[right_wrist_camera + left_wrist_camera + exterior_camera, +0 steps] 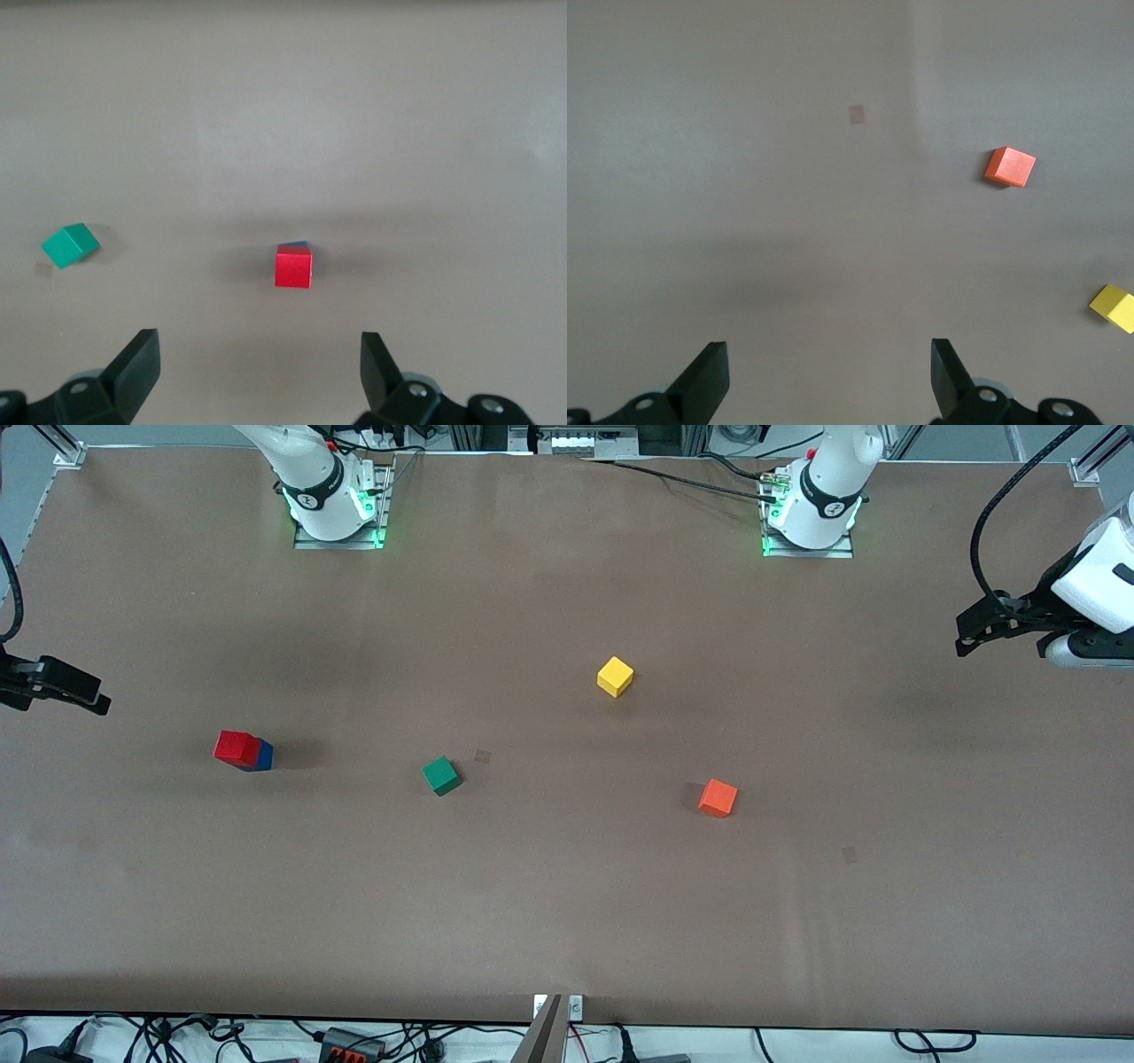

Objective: Pass red block to right arm, stack on blue

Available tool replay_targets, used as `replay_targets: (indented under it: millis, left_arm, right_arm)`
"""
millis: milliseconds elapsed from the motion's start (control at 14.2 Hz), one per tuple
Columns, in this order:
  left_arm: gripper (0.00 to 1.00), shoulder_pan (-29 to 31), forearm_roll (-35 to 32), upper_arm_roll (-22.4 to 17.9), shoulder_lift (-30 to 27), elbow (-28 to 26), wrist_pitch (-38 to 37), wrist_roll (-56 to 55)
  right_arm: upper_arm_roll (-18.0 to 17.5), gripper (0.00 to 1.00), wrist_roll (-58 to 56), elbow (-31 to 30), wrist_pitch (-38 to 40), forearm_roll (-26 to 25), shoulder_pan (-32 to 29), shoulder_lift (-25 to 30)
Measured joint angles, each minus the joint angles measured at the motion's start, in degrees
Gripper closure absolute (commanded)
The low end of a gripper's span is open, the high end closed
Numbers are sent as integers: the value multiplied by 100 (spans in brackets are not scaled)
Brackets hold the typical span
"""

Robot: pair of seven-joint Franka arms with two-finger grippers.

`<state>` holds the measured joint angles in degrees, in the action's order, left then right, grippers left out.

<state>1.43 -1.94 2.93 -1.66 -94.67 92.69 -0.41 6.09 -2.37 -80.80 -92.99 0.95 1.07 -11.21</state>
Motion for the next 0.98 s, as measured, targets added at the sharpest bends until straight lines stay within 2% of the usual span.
replay_targets:
  millis: [281, 421, 982]
  left_arm:
    - [0, 0, 0, 0, 1, 2, 0, 0]
    - [0, 0, 0, 0, 1, 3, 0, 0]
    - [0, 0, 0, 0, 1, 3, 0, 0]
  right_arm:
    - [12, 0, 24, -1057, -326, -11, 36, 737]
    - [26, 0, 24, -1342, -348, -14, 35, 991]
    - [16, 0, 18, -1398, -442, -26, 65, 1028]
